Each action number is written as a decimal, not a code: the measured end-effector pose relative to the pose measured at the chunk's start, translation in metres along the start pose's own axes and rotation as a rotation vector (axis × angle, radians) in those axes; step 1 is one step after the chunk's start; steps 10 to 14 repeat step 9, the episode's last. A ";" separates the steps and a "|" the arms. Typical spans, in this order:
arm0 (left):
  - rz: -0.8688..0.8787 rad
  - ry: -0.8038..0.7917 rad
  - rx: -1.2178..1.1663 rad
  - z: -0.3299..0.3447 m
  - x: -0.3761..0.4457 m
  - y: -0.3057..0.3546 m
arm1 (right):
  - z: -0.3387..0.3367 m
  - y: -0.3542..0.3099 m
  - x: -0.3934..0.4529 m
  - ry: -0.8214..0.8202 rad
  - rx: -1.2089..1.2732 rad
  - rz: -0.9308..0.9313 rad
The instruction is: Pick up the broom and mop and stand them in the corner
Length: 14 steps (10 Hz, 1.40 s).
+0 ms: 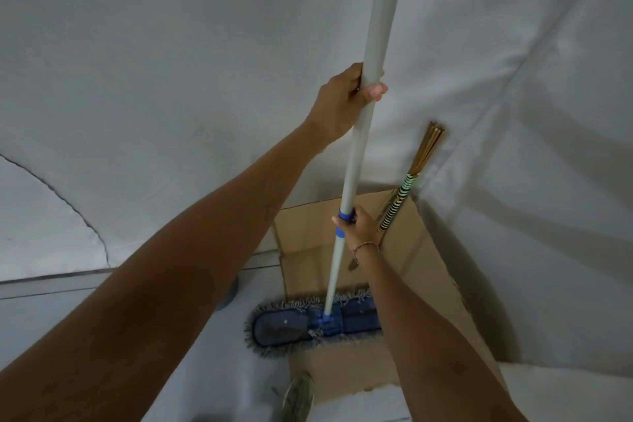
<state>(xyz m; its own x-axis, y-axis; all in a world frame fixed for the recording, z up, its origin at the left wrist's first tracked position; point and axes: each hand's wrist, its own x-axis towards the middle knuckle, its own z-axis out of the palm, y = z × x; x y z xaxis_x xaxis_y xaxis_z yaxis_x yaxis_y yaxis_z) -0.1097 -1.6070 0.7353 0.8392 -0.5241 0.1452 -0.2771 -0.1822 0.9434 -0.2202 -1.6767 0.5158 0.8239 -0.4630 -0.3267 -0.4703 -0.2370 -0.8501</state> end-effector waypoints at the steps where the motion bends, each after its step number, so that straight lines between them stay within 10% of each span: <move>1: -0.027 0.066 0.068 0.015 0.027 -0.010 | -0.005 0.001 0.023 0.001 -0.004 -0.004; 14: -0.155 -0.119 0.420 -0.016 -0.004 -0.071 | -0.027 -0.004 0.022 -0.031 -0.061 0.107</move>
